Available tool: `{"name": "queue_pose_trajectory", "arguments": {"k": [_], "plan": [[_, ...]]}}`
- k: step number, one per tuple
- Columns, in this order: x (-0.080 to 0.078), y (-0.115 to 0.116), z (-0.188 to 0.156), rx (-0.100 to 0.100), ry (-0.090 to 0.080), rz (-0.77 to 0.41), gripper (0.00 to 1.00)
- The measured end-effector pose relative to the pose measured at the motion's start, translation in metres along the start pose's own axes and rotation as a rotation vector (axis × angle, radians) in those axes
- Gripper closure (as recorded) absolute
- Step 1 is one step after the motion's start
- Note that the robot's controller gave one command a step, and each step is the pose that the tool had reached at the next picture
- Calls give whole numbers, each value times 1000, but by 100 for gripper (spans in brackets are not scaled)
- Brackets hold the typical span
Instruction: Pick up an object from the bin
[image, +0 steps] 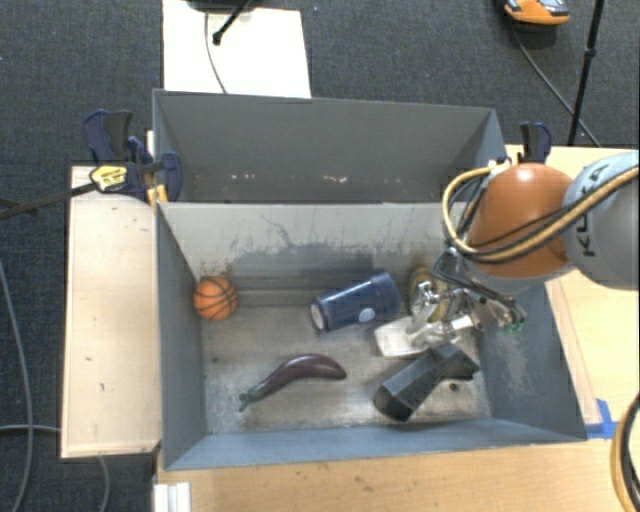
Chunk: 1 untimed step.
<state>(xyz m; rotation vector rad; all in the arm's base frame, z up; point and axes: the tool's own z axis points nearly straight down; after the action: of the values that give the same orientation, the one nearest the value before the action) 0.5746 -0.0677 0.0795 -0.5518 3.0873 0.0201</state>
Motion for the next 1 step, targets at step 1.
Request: {"name": "queue_pose_trajectory", "arguments": {"k": [1], "plan": [[-14, 26, -99, 11, 5, -63, 100]]}}
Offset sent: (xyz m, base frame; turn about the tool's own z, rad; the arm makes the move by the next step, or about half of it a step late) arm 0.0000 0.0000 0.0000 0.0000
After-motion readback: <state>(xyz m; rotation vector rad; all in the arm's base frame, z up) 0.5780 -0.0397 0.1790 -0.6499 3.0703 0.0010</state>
